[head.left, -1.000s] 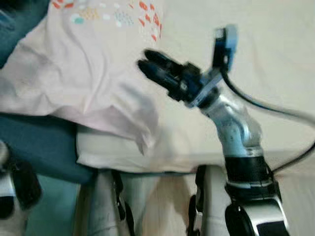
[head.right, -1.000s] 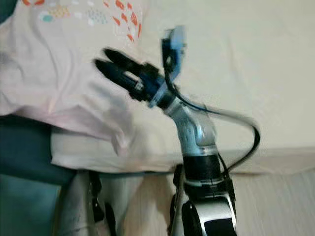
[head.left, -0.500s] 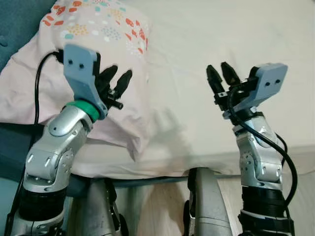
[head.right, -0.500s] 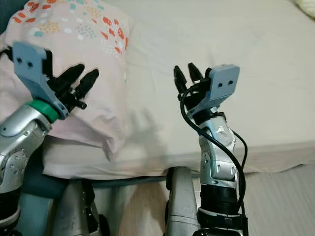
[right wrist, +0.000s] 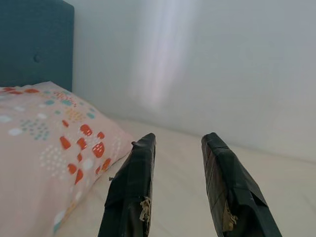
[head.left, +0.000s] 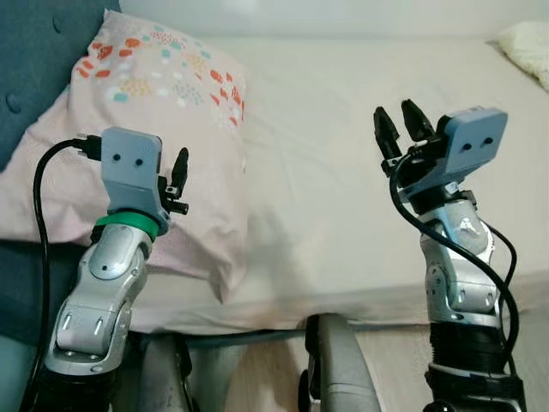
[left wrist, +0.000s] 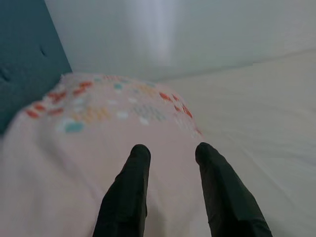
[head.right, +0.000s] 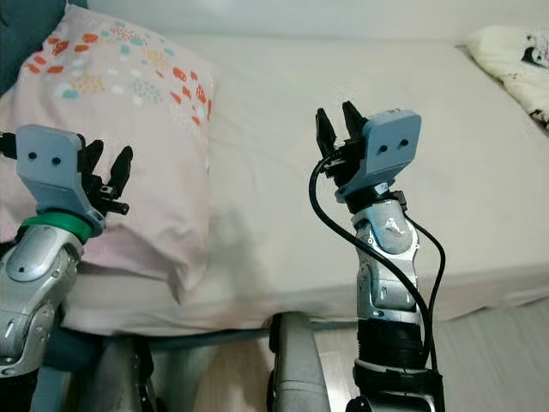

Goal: Clean up the room

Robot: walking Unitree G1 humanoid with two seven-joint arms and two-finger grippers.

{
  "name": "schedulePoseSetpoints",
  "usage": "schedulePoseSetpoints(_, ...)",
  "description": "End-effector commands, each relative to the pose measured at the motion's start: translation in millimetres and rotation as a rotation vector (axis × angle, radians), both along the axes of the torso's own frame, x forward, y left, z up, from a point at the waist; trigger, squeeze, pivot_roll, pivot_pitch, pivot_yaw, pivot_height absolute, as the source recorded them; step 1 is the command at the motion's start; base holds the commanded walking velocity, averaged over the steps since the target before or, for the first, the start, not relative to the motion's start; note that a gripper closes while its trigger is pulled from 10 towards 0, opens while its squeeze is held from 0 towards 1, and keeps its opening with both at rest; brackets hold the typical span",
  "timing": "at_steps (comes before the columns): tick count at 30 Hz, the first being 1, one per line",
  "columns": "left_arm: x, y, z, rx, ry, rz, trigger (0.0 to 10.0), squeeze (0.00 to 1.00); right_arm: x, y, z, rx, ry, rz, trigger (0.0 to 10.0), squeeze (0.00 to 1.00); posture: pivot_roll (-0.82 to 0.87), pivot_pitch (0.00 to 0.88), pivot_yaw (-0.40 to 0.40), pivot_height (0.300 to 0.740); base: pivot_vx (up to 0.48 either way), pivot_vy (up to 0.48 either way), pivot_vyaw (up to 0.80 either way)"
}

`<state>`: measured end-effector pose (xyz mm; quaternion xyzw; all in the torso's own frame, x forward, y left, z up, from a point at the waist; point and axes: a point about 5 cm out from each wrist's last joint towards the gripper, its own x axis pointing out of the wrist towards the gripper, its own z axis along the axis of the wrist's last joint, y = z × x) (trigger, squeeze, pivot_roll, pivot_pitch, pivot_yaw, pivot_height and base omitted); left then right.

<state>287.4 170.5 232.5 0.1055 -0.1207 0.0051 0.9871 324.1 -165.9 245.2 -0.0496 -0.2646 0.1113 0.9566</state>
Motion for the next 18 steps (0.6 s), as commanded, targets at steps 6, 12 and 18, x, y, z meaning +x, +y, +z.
schedulePoseSetpoints(6,0.7,-0.4,12.5,0.021,-0.076,-0.005,10.0,0.00,5.2,2.3,-14.9,0.036,0.045,0.007,10.0,0.00,-0.04,0.006,-0.028,0.665,0.000,0.000,0.00)
schedulePoseSetpoints(12,3.8,-3.6,9.7,0.018,-0.077,-0.016,10.0,0.00,7.8,3.6,-20.9,0.055,0.064,0.013,10.0,0.00,-0.04,0.000,-0.025,0.685,0.000,0.000,0.00)
schedulePoseSetpoints(18,8.1,-10.1,1.2,-0.020,-0.040,-0.061,10.0,0.00,9.3,4.3,-24.2,0.062,0.073,0.014,10.0,0.00,-0.04,0.000,-0.022,0.700,0.000,0.000,0.00)
